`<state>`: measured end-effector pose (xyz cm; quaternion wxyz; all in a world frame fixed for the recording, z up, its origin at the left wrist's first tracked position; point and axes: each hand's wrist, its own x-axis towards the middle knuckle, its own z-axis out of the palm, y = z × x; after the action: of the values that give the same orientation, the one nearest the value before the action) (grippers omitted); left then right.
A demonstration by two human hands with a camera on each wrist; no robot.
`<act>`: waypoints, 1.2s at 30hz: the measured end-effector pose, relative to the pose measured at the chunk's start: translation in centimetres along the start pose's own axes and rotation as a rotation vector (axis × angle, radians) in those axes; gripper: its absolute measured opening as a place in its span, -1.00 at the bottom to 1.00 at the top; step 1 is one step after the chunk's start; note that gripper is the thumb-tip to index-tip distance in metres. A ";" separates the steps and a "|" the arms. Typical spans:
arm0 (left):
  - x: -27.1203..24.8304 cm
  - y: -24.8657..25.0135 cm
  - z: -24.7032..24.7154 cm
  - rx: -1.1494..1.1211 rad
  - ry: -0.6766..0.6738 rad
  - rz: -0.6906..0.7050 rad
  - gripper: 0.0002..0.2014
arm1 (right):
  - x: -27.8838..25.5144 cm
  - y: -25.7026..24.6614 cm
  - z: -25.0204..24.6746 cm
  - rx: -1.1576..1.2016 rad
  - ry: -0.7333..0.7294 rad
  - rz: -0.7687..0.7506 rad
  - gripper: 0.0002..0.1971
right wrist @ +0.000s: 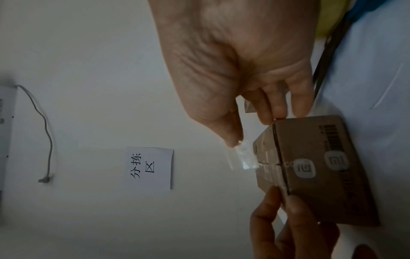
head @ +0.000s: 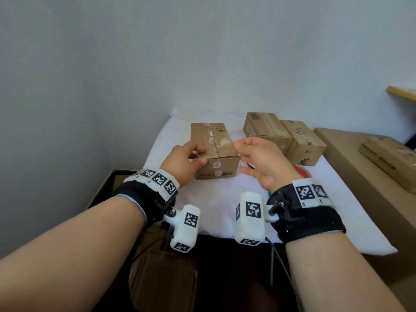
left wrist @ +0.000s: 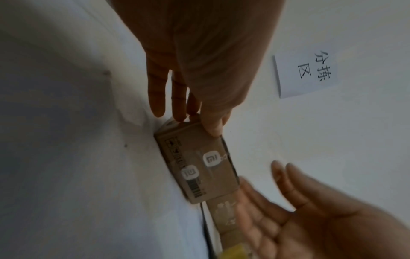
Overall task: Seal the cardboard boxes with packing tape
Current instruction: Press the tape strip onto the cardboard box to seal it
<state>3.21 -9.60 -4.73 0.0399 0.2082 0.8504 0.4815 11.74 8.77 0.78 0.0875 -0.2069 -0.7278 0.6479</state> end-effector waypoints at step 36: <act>1.6 2.1 -2.0 -0.334 0.004 -0.139 -0.89 | 1.3 1.1 3.8 -0.033 -0.019 0.245 -0.69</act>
<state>1.88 -9.63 -1.72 0.1053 0.1385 0.7711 0.6125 9.30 5.91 -1.02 -0.0028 -0.2893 -0.7086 0.6435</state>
